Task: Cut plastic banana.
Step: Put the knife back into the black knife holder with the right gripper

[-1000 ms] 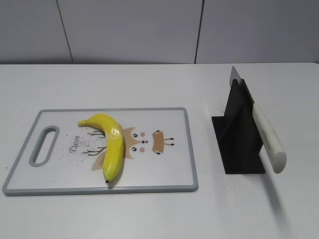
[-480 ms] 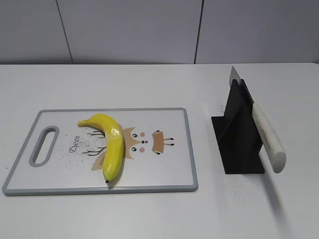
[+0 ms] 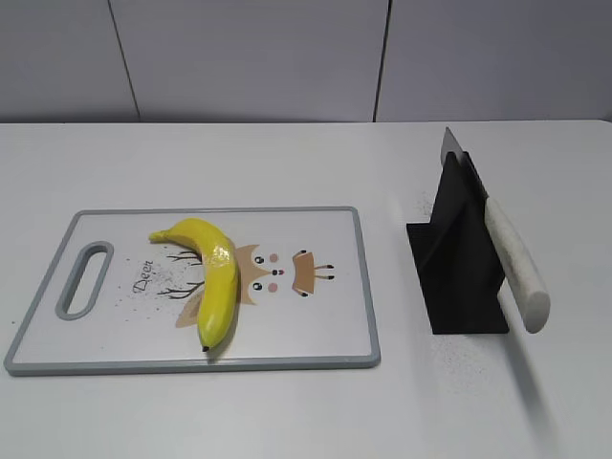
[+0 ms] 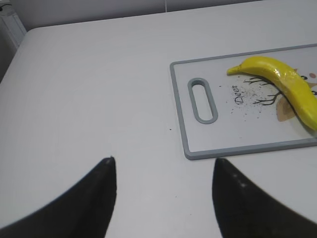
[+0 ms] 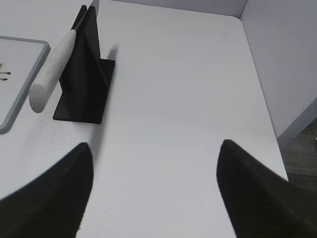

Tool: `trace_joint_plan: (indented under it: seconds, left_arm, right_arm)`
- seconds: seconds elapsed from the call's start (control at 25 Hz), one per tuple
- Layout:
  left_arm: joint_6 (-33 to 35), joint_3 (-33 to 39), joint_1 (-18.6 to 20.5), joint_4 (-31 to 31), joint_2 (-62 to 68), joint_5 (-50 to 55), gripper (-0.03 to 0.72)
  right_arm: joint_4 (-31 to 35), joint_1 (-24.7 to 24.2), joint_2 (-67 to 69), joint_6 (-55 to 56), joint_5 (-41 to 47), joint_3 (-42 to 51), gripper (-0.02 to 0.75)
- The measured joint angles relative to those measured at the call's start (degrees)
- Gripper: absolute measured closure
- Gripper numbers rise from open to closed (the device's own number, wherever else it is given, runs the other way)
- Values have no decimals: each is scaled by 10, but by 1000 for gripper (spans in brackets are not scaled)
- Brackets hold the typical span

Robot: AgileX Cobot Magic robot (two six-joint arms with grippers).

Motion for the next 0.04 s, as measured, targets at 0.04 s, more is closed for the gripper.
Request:
trace_joint_plan:
  seconds: [0.04]
  left_arm:
    - [0, 0, 0, 0, 0, 0, 100]
  right_arm:
    - [0, 0, 0, 0, 0, 0, 149]
